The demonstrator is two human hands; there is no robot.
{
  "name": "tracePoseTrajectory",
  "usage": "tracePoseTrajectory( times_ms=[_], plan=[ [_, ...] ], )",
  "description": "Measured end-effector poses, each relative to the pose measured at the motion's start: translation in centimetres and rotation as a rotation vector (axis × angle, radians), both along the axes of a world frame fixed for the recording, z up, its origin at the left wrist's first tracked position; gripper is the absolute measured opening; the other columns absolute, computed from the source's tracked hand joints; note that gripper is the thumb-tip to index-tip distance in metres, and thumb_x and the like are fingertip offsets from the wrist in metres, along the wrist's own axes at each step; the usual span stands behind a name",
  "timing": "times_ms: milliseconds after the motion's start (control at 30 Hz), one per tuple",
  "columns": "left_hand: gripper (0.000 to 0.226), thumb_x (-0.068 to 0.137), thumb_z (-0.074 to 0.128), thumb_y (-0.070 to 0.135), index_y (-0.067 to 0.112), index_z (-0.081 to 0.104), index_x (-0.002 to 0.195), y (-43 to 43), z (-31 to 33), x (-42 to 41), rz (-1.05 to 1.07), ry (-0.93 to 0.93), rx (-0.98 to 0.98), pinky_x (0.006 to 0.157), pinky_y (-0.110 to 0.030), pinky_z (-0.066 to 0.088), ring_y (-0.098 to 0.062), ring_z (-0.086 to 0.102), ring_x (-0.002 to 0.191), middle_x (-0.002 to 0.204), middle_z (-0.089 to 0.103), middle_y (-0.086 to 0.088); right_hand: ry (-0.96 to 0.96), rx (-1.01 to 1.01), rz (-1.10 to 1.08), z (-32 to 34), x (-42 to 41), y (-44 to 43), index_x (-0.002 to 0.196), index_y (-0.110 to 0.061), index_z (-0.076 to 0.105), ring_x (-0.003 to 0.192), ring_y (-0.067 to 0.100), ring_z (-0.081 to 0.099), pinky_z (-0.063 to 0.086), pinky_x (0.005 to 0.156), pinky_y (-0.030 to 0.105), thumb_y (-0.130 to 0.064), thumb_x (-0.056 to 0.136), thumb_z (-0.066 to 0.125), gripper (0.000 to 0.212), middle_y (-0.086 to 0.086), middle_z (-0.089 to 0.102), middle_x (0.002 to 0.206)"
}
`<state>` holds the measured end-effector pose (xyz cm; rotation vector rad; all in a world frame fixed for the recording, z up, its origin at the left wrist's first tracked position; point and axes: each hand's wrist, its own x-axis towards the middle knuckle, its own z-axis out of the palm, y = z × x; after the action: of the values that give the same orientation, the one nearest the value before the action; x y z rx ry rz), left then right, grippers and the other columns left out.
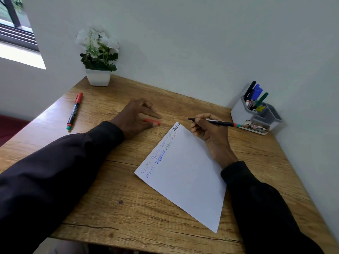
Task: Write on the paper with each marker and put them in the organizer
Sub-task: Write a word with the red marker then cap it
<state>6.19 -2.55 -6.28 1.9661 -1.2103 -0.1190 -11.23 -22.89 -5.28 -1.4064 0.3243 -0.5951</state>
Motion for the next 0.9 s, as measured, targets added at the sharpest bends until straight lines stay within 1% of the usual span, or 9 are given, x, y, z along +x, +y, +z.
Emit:
tracePoseTrajectory(
  times_ms=[100,167,233,300,367,500,567,700,900],
  plan=[
    [0.032,0.073,0.084,0.027,0.045,0.062,0.087,0.3,0.2,0.1,0.053,0.050,-0.009,0.093,-0.040,0.050,-0.018,0.057,0.111,0.111,0.065,0.002,0.008,0.086,0.087,0.3,-0.2,0.1,0.093,0.001,0.071,0.065,0.023,0.070,0.058,0.060,0.027,-0.009,0.094,0.059,0.016,0.019,0.073,0.080],
    [0.024,0.075,0.083,0.022,0.033,0.072,0.094,0.4,0.2,0.1,0.073,0.013,0.022,0.085,-0.028,0.049,-0.015,0.056,0.105,0.108,0.064,0.001,0.042,0.118,0.118,0.5,-0.4,0.1,0.097,0.003,0.071,0.066,0.025,0.070,0.059,0.062,0.029,-0.017,0.086,0.053,0.029,0.021,0.074,0.082],
    [0.020,0.078,0.080,0.018,0.023,0.076,0.097,0.5,0.3,-0.1,0.077,-0.015,0.032,0.078,-0.019,0.045,-0.012,0.056,0.099,0.103,0.065,0.001,0.045,0.112,0.081,0.8,-0.7,0.0,0.095,0.000,0.068,0.063,0.025,0.068,0.058,0.059,0.030,-0.015,0.084,0.054,0.022,0.020,0.073,0.077],
    [0.016,0.079,0.079,0.017,0.022,0.077,0.095,0.6,0.4,-0.1,0.086,-0.008,0.028,0.080,-0.025,0.051,-0.012,0.059,0.095,0.099,0.067,0.002,0.023,0.093,0.009,1.1,-1.2,-0.3,0.088,-0.005,0.065,0.061,0.024,0.066,0.056,0.057,0.028,-0.005,0.090,0.060,0.005,0.017,0.071,0.073],
    [0.015,0.082,0.077,0.017,0.021,0.077,0.097,0.9,0.5,-0.2,0.109,0.024,0.004,0.079,-0.025,0.052,-0.011,0.061,0.093,0.097,0.070,0.002,-0.003,0.074,-0.023,1.4,-1.9,-0.4,0.087,-0.004,0.065,0.062,0.023,0.065,0.056,0.058,0.026,0.003,0.096,0.060,0.012,0.018,0.070,0.076],
    [0.017,0.089,0.068,0.014,0.014,0.075,0.104,1.4,1.0,-1.1,0.084,0.093,-0.092,0.070,-0.006,0.047,-0.006,0.068,0.084,0.092,0.074,0.005,-0.050,0.066,0.045,2.0,-2.9,0.4,0.103,0.006,0.070,0.076,0.026,0.075,0.062,0.069,0.028,-0.001,0.092,0.066,0.014,0.022,0.076,0.089],
    [0.015,0.090,0.066,0.011,0.008,0.075,0.103,1.5,1.2,-2.0,0.029,0.193,-0.160,0.068,-0.010,0.052,-0.013,0.071,0.076,0.086,0.075,0.003,-0.073,0.034,0.086,2.1,-3.2,1.1,0.105,0.006,0.072,0.079,0.031,0.077,0.064,0.073,0.031,-0.007,0.089,0.068,0.021,0.026,0.076,0.094],
    [0.016,0.088,0.068,0.007,0.001,0.073,0.102,1.6,1.2,-3.0,-0.031,0.281,-0.220,0.066,-0.023,0.058,-0.020,0.072,0.072,0.086,0.076,-0.005,-0.100,-0.140,0.033,1.9,-3.4,1.8,0.100,0.004,0.071,0.077,0.041,0.075,0.064,0.071,0.039,0.001,0.095,0.067,0.007,0.031,0.076,0.094],
    [0.021,0.085,0.068,0.002,-0.001,0.071,0.106,1.6,1.5,-3.4,-0.053,0.266,-0.249,0.072,-0.016,0.056,-0.015,0.071,0.076,0.091,0.074,-0.004,-0.095,-0.204,0.012,1.7,-3.4,2.4,0.101,0.006,0.075,0.075,0.042,0.075,0.063,0.071,0.041,-0.007,0.090,0.076,0.017,0.029,0.076,0.091]
  ],
)
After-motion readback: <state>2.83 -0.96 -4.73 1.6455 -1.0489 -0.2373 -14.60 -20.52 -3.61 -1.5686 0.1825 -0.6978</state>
